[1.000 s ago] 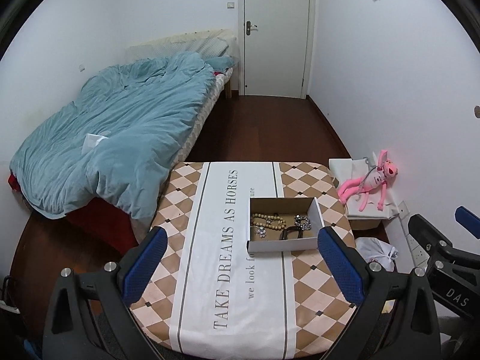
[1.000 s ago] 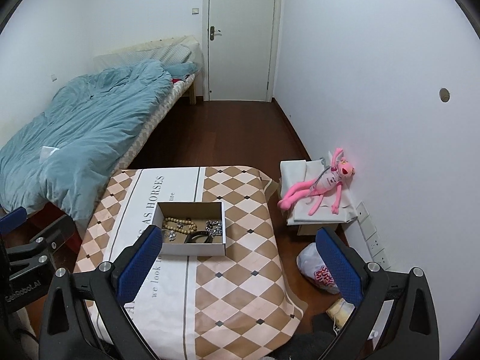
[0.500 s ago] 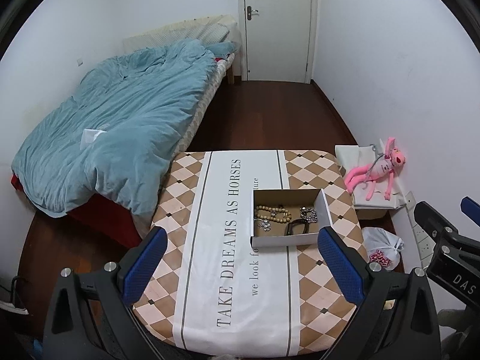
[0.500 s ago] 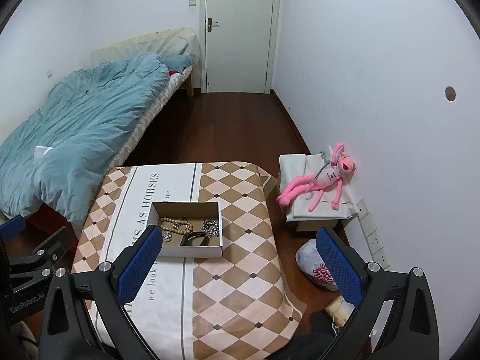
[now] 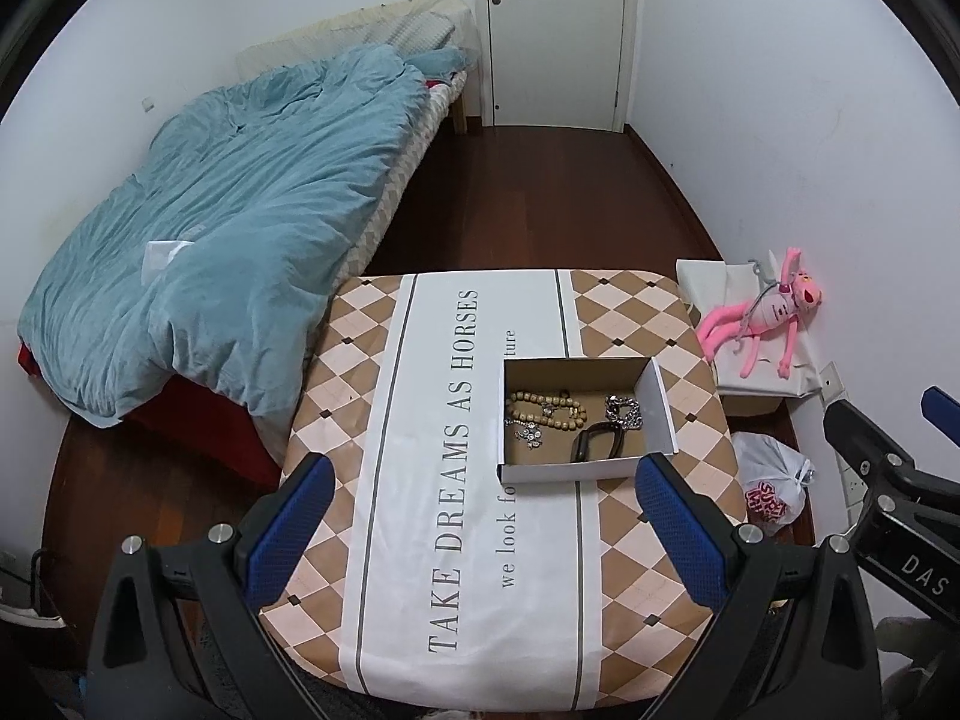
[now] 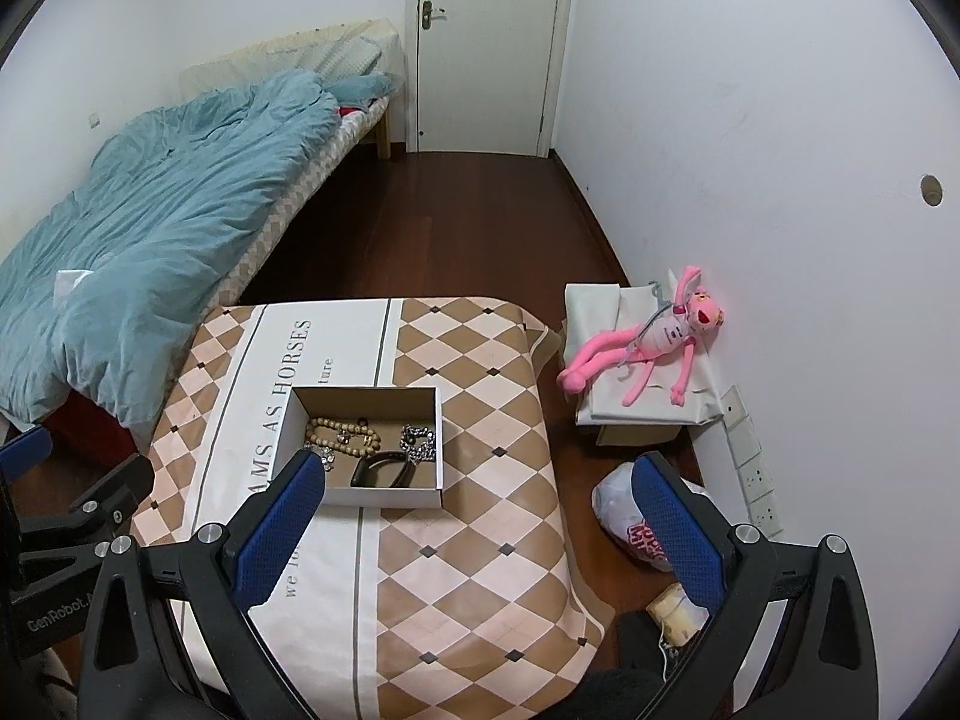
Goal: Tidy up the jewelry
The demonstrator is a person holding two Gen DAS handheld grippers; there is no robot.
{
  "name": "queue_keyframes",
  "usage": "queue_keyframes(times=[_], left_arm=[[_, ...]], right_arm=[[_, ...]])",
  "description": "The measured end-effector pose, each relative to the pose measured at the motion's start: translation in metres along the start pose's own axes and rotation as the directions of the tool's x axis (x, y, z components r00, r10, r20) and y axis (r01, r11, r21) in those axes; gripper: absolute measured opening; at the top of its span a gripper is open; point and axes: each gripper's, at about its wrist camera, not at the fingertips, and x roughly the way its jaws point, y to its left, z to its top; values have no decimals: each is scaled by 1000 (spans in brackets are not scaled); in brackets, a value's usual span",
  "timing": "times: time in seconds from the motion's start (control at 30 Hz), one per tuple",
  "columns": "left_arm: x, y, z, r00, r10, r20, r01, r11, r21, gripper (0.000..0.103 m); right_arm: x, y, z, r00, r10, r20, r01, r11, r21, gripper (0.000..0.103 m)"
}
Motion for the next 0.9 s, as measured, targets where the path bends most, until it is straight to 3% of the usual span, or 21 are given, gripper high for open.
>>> queue_keyframes(times=[0.9], left_arm=[[3,1,2,1000,5,3,-5,1000,-6,102]], right_arm=[[5,2,-6,999,22,-30,-22,1000,2,103]])
